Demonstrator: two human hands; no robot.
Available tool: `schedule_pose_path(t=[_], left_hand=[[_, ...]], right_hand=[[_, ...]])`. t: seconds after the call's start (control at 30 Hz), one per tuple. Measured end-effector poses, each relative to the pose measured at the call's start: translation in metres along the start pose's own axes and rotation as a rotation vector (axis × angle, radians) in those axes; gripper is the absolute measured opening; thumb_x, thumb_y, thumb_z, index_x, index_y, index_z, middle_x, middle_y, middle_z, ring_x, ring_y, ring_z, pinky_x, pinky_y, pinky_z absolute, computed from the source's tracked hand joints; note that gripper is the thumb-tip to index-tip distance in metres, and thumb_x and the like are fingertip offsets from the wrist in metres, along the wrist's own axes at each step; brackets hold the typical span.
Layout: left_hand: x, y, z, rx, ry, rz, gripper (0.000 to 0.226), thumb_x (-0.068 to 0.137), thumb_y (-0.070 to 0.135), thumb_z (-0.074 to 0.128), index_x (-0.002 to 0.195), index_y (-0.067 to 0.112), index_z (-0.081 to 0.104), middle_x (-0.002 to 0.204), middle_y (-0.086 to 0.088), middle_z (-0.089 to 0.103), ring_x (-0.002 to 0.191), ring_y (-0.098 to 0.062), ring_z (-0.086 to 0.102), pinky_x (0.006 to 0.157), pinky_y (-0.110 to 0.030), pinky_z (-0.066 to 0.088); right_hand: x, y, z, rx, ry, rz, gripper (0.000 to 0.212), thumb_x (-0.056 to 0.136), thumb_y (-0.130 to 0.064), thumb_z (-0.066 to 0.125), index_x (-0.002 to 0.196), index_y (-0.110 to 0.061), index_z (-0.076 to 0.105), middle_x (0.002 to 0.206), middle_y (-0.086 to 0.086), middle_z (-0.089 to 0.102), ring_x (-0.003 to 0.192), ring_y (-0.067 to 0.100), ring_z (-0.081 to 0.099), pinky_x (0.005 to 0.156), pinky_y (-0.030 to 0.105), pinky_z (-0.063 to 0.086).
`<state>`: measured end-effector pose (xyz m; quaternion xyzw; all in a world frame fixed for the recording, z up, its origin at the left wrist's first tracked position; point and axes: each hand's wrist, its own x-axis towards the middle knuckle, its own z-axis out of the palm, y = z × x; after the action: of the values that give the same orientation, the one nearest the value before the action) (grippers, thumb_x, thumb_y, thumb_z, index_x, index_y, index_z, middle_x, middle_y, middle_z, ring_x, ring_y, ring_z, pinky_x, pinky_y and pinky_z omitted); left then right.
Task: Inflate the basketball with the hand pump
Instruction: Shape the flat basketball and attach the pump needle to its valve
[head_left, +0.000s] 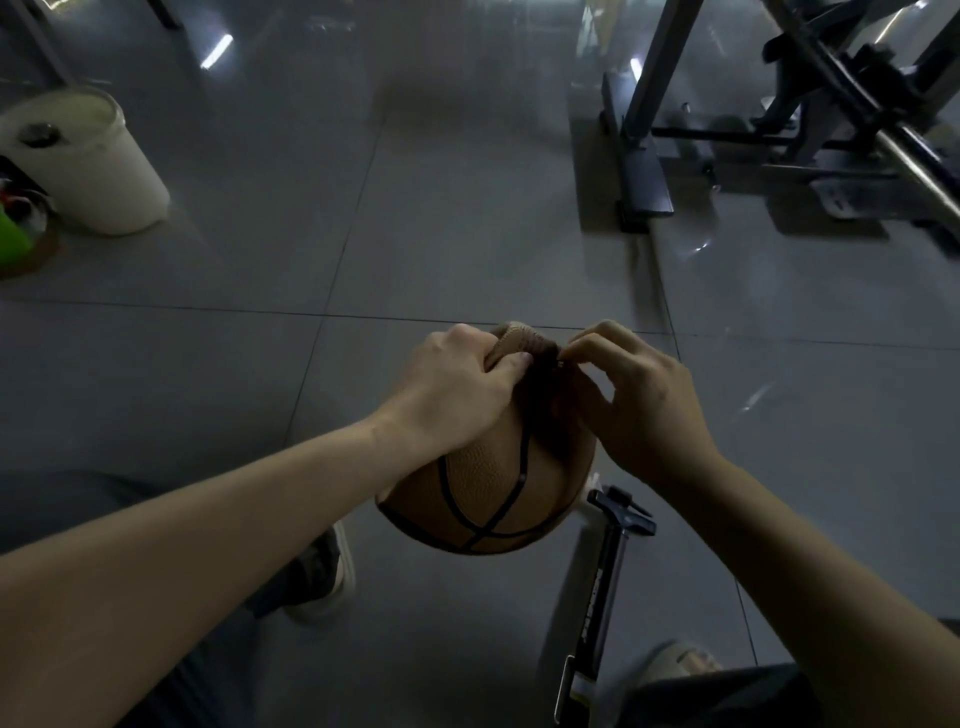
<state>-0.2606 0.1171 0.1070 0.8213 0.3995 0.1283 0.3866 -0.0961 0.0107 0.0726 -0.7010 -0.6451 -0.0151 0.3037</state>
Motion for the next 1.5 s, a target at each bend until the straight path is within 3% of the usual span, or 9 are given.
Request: schedule_pose_path(t=[0.23,0.4,0.57,0.67,0.8,1.0,1.13,1.3,1.5], left_hand=[[-0.002,0.008,0.001,0.108,0.070,0.065,0.031,0.096,0.037,0.060,0.072,0.021,0.051,0.065,0.007,0.050,0.058,-0.008,0.047,0.052,-0.024,0.029],[-0.007,0.018,0.000,-0.298,-0.091,-0.054,0.020,0.094,0.012,0.051,0.075,0.012,0.051,0.066,0.006,0.050,0.063,-0.012,0.049,0.059,-0.028,0.037],[-0.008,0.011,0.010,-0.261,-0.231,0.094,0.012,0.091,0.010,0.059,0.092,0.022,0.062,0.079,0.010,0.064,0.080,-0.008,0.063,0.078,-0.031,0.053],[-0.005,-0.004,0.011,-0.080,-0.025,0.129,0.017,0.085,0.034,0.074,0.075,0.021,0.068,0.072,0.007,0.067,0.071,-0.009,0.065,0.066,-0.034,0.055],[-0.004,-0.020,0.010,-0.022,-0.066,-0.252,0.042,0.078,0.057,0.076,0.060,0.020,0.064,0.058,0.007,0.065,0.059,-0.013,0.064,0.053,-0.023,0.044],[-0.004,-0.006,0.007,-0.881,-0.414,-0.350,0.018,0.100,0.013,0.054,0.095,0.007,0.069,0.091,-0.007,0.072,0.089,-0.023,0.068,0.084,-0.034,0.054],[0.005,0.002,-0.011,-1.183,-0.495,-0.408,0.018,0.087,0.012,0.045,0.084,0.008,0.061,0.077,-0.007,0.062,0.073,-0.020,0.061,0.076,-0.034,0.050],[0.015,0.008,-0.016,-1.112,-0.373,-0.345,0.033,0.103,0.016,0.048,0.117,-0.009,0.065,0.102,-0.020,0.073,0.094,-0.027,0.072,0.079,-0.035,0.060],[0.027,0.006,-0.015,-0.839,-0.148,-0.345,0.015,0.094,0.006,0.064,0.101,-0.003,0.073,0.091,-0.016,0.076,0.084,-0.025,0.074,0.071,-0.031,0.061]], right_hand=[[0.002,-0.008,0.000,-0.148,0.036,-0.109,0.020,0.097,-0.028,0.055,0.093,-0.013,0.068,0.087,0.000,0.063,0.074,0.016,0.058,0.054,0.031,0.046],[0.011,-0.002,0.003,0.097,0.055,0.147,0.006,0.093,-0.009,0.059,0.090,-0.012,0.064,0.101,-0.002,0.063,0.084,0.015,0.061,0.068,0.035,0.055],[0.015,0.001,0.000,0.340,0.035,0.311,0.010,0.096,-0.004,0.057,0.091,-0.013,0.059,0.093,-0.008,0.069,0.082,-0.007,0.063,0.064,0.004,0.043],[0.012,-0.002,0.004,0.391,0.053,0.362,0.007,0.098,-0.008,0.057,0.092,-0.010,0.060,0.089,-0.014,0.067,0.081,-0.007,0.063,0.064,0.006,0.045],[0.008,-0.014,0.012,0.392,0.048,0.385,0.006,0.099,-0.015,0.058,0.092,-0.017,0.058,0.087,-0.017,0.064,0.082,-0.006,0.063,0.066,0.009,0.049],[0.010,-0.015,0.000,0.380,0.124,0.486,0.009,0.098,-0.017,0.060,0.090,-0.015,0.063,0.082,-0.011,0.065,0.077,0.004,0.063,0.062,0.025,0.055],[0.011,-0.024,0.001,0.187,0.083,0.345,0.008,0.094,-0.023,0.066,0.091,-0.016,0.065,0.088,-0.011,0.062,0.074,0.010,0.061,0.060,0.027,0.051],[0.008,-0.029,0.008,-0.047,0.078,0.141,0.010,0.094,-0.024,0.064,0.088,-0.015,0.064,0.087,-0.006,0.061,0.075,0.010,0.054,0.058,0.026,0.042],[0.008,-0.035,0.007,-0.104,0.004,0.062,0.019,0.096,-0.028,0.052,0.093,-0.012,0.063,0.093,0.000,0.062,0.084,0.015,0.055,0.060,0.033,0.048]])
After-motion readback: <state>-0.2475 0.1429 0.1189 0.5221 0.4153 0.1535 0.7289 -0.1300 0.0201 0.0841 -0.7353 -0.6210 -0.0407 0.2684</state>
